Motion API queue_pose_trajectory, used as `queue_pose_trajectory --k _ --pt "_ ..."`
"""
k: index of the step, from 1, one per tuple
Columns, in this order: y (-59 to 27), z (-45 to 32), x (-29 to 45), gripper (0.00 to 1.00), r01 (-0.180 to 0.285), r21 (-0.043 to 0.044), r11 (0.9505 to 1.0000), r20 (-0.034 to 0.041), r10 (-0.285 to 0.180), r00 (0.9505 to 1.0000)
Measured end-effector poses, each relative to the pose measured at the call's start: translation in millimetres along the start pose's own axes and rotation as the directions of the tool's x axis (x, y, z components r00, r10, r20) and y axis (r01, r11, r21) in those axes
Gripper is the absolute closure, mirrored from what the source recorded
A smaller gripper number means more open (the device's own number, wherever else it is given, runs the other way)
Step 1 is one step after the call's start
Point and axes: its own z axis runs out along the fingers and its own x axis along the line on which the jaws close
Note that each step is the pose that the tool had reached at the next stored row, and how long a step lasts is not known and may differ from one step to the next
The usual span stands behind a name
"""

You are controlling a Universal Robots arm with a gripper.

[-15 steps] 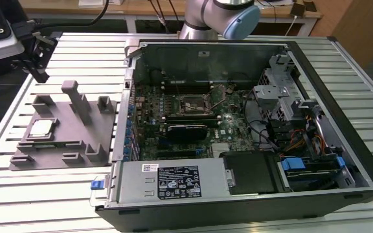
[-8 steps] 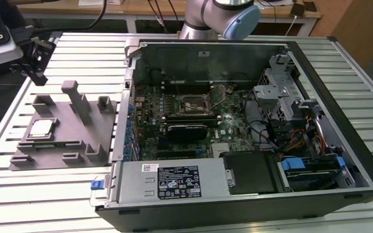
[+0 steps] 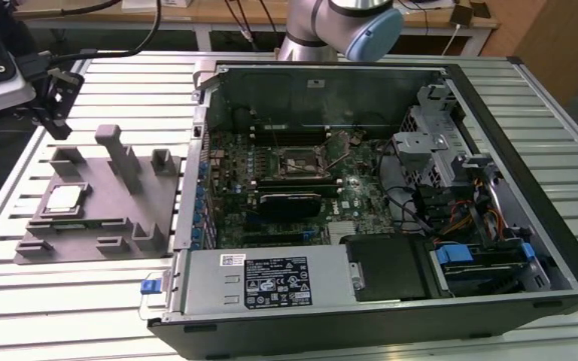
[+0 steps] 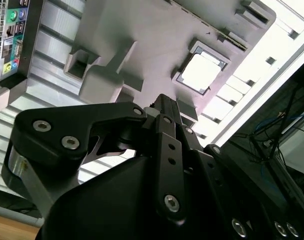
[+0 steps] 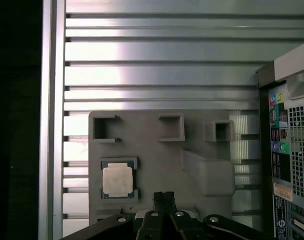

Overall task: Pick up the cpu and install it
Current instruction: 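Reach for the cpu, then pick up the cpu and move it towards the insertion slot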

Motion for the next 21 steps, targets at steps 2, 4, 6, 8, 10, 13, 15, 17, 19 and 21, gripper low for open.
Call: queue_pose_trajectory --k 2,4,6,8,10,13,15,17,19,21 --pt "-0.4 2.4 1.9 0.89 0.003 -0.0007 1.0 -0.0002 -0.003 1.0" --pt "-0.7 4.7 3.8 0.89 0.006 -0.0011 1.0 -0.0004 -0.006 1.0" --pt "-0.9 6.6 5.7 0.89 0.009 -0.0014 1.0 -0.0006 -0.009 1.0" --pt "-1.0 8.1 7.1 0.89 0.012 -0.0016 0.9999 -0.0008 -0.012 0.9999" --pt "-1.1 8.5 7.5 0.89 0.013 -0.0016 0.9999 -0.0009 -0.013 0.9999" --pt "-1.0 8.5 7.6 0.89 0.016 -0.0017 0.9999 -0.0011 -0.016 0.9999" --pt "-1.1 8.5 7.6 0.89 0.016 -0.0016 0.9999 -0.0011 -0.016 0.9999" --pt "-1.1 8.5 7.6 0.89 0.016 -0.0017 0.9999 -0.0011 -0.016 0.9999" --pt "-1.1 8.6 7.6 0.89 0.016 -0.0017 0.9999 -0.001 -0.016 0.9999" --pt "-1.1 8.9 8.0 0.89 0.016 -0.0018 0.9999 -0.0009 -0.016 0.9999"
